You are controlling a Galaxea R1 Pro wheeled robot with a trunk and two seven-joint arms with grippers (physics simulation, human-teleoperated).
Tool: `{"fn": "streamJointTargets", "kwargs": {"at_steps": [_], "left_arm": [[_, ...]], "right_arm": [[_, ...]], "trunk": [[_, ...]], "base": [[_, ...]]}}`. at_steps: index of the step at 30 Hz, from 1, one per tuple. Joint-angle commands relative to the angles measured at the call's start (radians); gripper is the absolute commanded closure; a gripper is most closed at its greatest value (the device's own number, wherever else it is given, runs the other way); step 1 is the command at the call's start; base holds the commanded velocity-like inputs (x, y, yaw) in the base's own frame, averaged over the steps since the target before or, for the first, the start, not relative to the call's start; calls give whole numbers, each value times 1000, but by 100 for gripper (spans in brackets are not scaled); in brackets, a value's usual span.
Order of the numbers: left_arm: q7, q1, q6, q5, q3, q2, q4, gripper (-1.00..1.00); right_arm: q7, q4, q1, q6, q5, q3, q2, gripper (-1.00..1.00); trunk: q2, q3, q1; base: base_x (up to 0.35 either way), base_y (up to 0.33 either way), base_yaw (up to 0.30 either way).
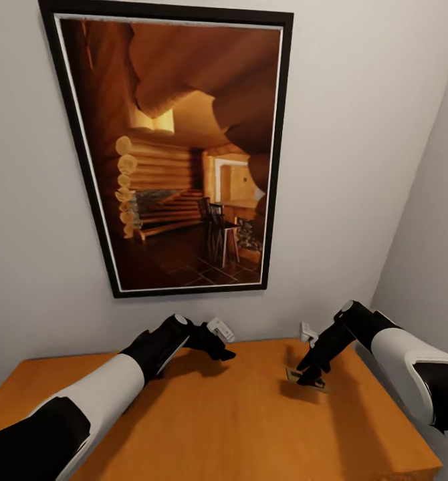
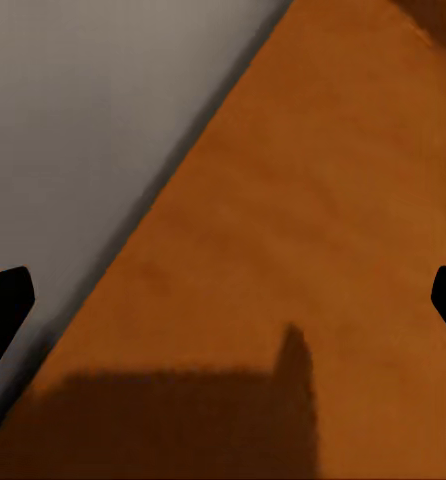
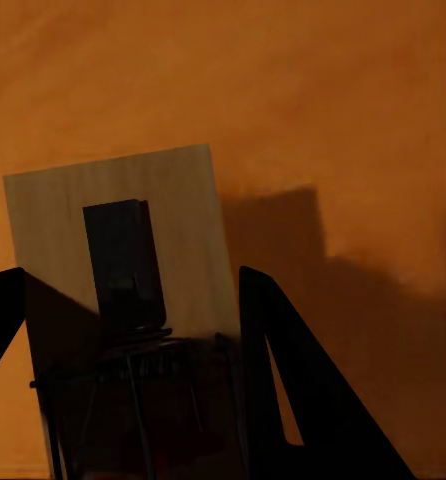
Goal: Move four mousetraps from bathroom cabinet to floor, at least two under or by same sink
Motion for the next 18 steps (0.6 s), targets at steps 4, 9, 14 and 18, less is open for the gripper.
{"fn": "streamJointTargets", "kwargs": {"at_steps": [4,9,14,18], "left_arm": [[0,-1,5,-1,-1,4,9,-100],[3,-1,1,-8,-1,0,39,-100],[4,-1,2,-9,0,1,42,-100],[4,-1,2,-9,0,1,42,-100]], "right_arm": [[6,-1,-1,17,-2,4,-1,100],[6,-1,0,17,-2,4,0,100],[6,-1,0,17,-2,4,-1,100],[6,-1,-1,17,-2,4,-1,100]], "trunk": [[-2,-2,0],[-2,-2,0],[-2,-2,0],[-2,-2,0]], "base": [[0,1,-264],[-28,1,-264],[-225,97,-264],[-274,179,-264]]}}
